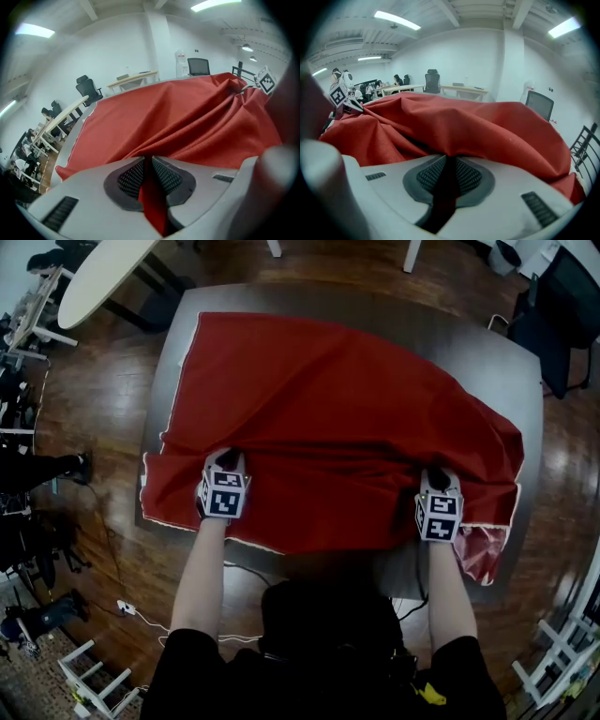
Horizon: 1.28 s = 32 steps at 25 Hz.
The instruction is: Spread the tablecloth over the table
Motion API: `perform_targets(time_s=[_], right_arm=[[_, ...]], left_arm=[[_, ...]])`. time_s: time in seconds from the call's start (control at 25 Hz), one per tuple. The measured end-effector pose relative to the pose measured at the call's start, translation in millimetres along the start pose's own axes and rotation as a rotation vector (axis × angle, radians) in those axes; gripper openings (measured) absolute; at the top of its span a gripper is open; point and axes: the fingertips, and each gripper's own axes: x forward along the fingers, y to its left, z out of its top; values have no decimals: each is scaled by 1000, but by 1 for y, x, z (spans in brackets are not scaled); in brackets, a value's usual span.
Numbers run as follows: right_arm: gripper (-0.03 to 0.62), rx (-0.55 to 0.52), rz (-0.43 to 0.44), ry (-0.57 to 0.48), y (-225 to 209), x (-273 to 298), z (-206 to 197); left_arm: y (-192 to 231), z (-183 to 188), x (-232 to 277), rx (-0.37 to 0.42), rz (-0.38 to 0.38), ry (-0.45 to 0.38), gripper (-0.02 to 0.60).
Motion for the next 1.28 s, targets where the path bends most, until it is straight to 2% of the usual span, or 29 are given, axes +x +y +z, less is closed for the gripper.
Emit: perform_targets(time_s=[0.12,0.2,0.28,0.36,0.44,0.52,0.64,0.8,0.92,1.0,1.12,1.28], right_arm=[[55,8,-3,7,-2,1,1],[65,12,10,3,-4,-5,-2],[113,14,21,-25,-8,-17,-1],[127,18,15,-80,-13,-37,5],[127,32,-23,-141,-20,-66,9],[127,59,-94,-186,-33,-100,6],[127,87,-222,-176,-67,-145,-29],[127,108,-367,-60,-99,-211,-113],[127,118,-413,-6,-98,-250,-151],[127,85,-414,14,-96,-260,-164],[127,-20,-396,23,-99,-250,-166],[127,-169,-340,11,-105,-224,-146]], left_arm=[[2,3,6,-55,-1,-5,45],[-3,1,2,-40,8,-15,52],[-3,3,-11,-5,36,-48,67],[4,3,-28,-11,73,-97,112],[16,-2,-48,-36,98,-147,114],[23,-6,-70,-42,91,-198,114],[-9,-8,-96,0,-19,-276,114],[-110,-14,-116,145,-244,-327,114],[-180,-12,-131,255,-385,-353,114],[-223,-15,-136,313,-454,-336,114],[-269,-13,-138,364,-491,-321,115],[-287,4,-145,372,-461,-319,114]])
